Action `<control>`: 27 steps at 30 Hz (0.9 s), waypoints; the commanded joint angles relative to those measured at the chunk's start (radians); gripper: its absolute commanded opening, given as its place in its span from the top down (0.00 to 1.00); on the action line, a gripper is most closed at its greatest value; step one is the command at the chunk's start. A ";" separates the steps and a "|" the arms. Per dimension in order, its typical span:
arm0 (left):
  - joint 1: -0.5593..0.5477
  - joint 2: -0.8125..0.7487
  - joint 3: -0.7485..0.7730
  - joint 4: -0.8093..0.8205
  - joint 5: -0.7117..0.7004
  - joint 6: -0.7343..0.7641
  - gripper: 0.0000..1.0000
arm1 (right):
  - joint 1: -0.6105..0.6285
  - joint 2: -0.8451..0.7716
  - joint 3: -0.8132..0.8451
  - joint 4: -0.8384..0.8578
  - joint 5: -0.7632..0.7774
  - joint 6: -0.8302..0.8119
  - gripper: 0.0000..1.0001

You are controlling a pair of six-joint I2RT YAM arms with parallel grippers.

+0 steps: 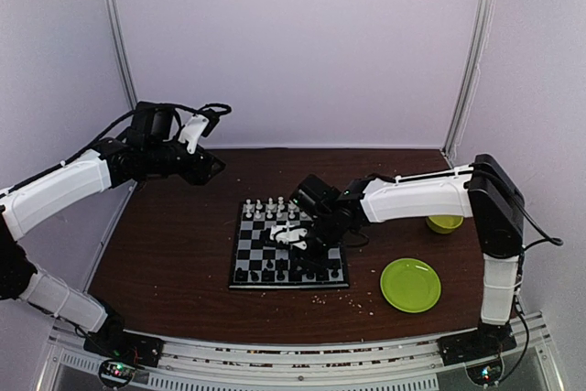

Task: Set up the chess pieces on the board
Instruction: Adjust the queen at d8.

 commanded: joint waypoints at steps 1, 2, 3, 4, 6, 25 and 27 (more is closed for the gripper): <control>0.001 0.009 0.033 0.014 0.021 -0.002 0.42 | -0.001 0.014 0.030 -0.025 0.028 -0.019 0.69; 0.000 0.010 0.034 0.014 0.021 -0.004 0.43 | -0.001 0.013 0.030 -0.024 0.027 -0.020 0.70; 0.000 0.009 0.034 0.014 0.021 -0.004 0.43 | -0.001 0.013 0.030 -0.026 0.027 -0.021 0.72; -0.001 0.009 0.035 0.014 0.023 -0.004 0.43 | -0.002 0.012 0.030 -0.028 0.025 -0.022 0.74; 0.000 0.009 0.035 0.014 0.023 -0.004 0.43 | -0.001 0.009 0.029 -0.028 0.020 -0.024 0.78; 0.000 0.011 0.036 0.011 0.027 -0.005 0.43 | -0.001 -0.022 0.010 -0.037 0.007 -0.041 0.90; 0.000 0.012 0.037 0.012 0.028 -0.005 0.43 | -0.001 -0.029 0.004 -0.037 0.009 -0.043 0.90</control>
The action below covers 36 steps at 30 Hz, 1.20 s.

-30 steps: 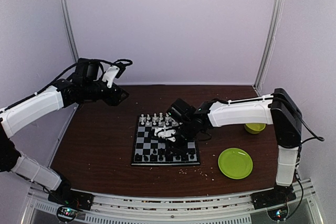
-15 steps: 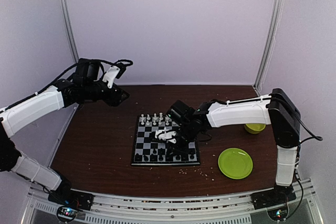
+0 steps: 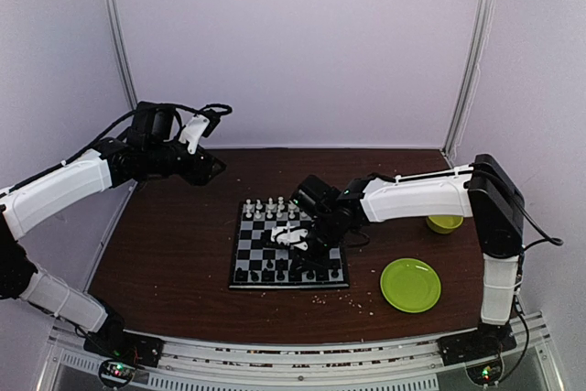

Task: Set up the chess pieces on the board
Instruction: Adjust the queen at d8.

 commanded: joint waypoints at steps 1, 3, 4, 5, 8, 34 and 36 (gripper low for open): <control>0.000 0.008 0.034 0.014 0.017 -0.005 0.42 | -0.001 -0.035 -0.003 -0.014 0.003 -0.016 0.91; 0.000 0.010 0.035 0.014 0.018 -0.006 0.43 | -0.003 -0.044 -0.011 -0.011 0.006 -0.017 0.91; 0.000 0.009 0.035 0.014 0.019 -0.006 0.43 | -0.004 -0.047 -0.014 -0.009 0.004 -0.019 0.91; 0.000 0.010 0.035 0.015 0.019 -0.006 0.43 | -0.004 -0.047 -0.015 -0.009 0.004 -0.018 0.90; 0.000 0.013 0.035 0.013 0.019 -0.006 0.42 | -0.007 -0.044 -0.013 -0.018 0.003 -0.023 0.91; -0.001 0.043 0.050 -0.008 0.065 -0.011 0.46 | -0.020 -0.165 0.032 -0.122 -0.033 -0.019 0.68; -0.003 0.060 0.059 -0.023 0.095 -0.006 0.48 | -0.034 -0.228 0.023 -0.146 -0.009 -0.027 0.68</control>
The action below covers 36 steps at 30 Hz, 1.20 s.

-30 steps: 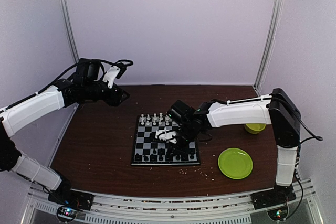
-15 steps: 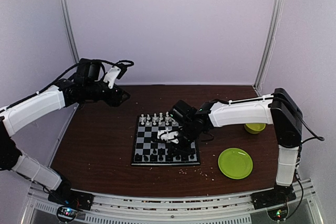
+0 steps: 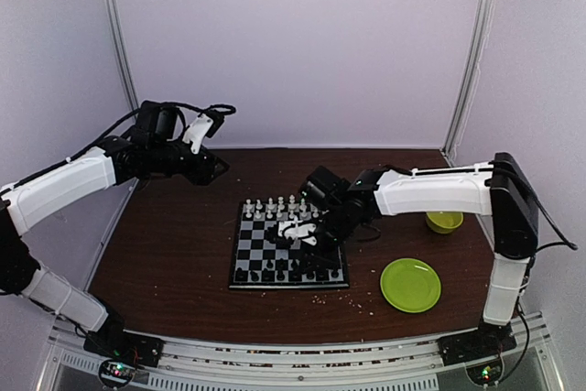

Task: Set up the chess pieces on the board
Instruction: Adjust the queen at d8, then pick up the pawn from the chessboard.

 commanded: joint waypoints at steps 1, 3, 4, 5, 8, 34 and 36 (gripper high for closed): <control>-0.010 0.042 0.045 -0.029 0.061 0.000 0.50 | -0.035 -0.198 0.022 -0.073 0.016 -0.012 0.68; -0.043 0.065 0.059 -0.074 0.043 0.016 0.51 | -0.074 -0.277 -0.026 -0.061 0.017 0.000 0.67; -0.075 0.078 0.069 -0.102 0.022 0.031 0.51 | -0.104 -0.333 -0.051 -0.055 0.010 0.006 0.67; -0.113 0.097 0.078 -0.125 -0.010 0.044 0.51 | -0.136 -0.376 -0.081 -0.046 -0.001 0.015 0.67; -0.217 0.159 0.114 -0.193 -0.052 0.084 0.51 | -0.269 -0.502 -0.191 0.018 -0.054 0.056 0.65; -0.340 0.600 0.333 -0.265 -0.036 0.238 0.60 | -0.536 -0.703 -0.359 0.126 -0.243 0.068 0.57; -0.340 0.617 0.344 -0.265 -0.038 0.242 0.62 | -0.537 -0.700 -0.359 0.125 -0.242 0.067 0.57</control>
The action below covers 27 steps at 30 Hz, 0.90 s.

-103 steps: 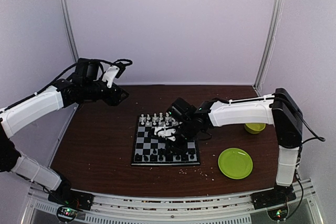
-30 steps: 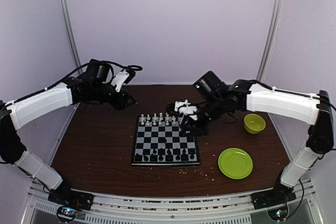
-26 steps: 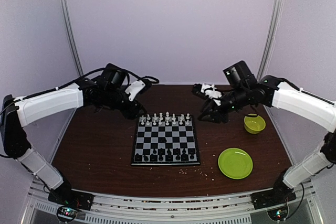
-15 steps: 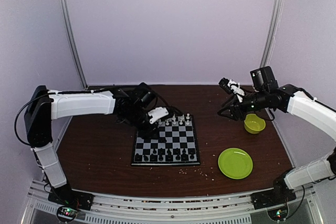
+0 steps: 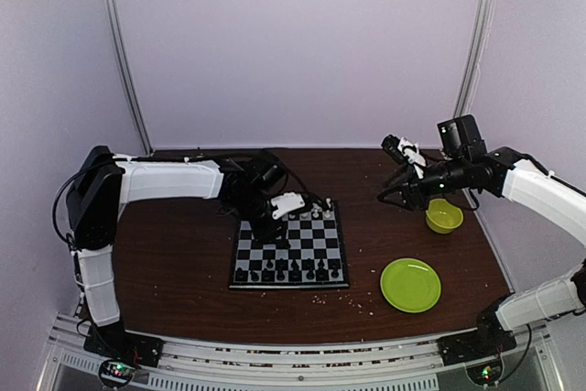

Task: Set up the chess pieces on the board
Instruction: Pick up the pawn from the chessboard.

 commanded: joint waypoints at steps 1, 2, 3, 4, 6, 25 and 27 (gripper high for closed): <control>-0.001 0.042 0.050 0.012 -0.015 0.031 0.63 | -0.004 -0.017 0.007 -0.005 -0.019 -0.010 0.57; 0.000 0.050 0.055 0.011 -0.015 0.033 0.65 | -0.004 -0.015 0.006 -0.005 -0.019 -0.010 0.57; 0.000 0.058 0.059 0.011 -0.014 0.035 0.67 | -0.005 -0.012 0.007 -0.005 -0.020 -0.010 0.57; 0.001 0.066 0.064 0.011 -0.014 0.036 0.68 | -0.004 -0.009 0.006 -0.007 -0.023 -0.010 0.57; 0.002 0.079 0.069 0.012 -0.012 0.041 0.69 | -0.005 -0.001 0.007 -0.013 -0.030 -0.013 0.57; 0.016 0.074 0.059 -0.055 -0.023 0.044 0.92 | -0.006 0.042 0.027 -0.047 -0.042 -0.030 0.59; 0.021 0.037 0.033 -0.066 -0.035 0.032 0.93 | -0.005 0.042 0.026 -0.048 -0.042 -0.031 0.59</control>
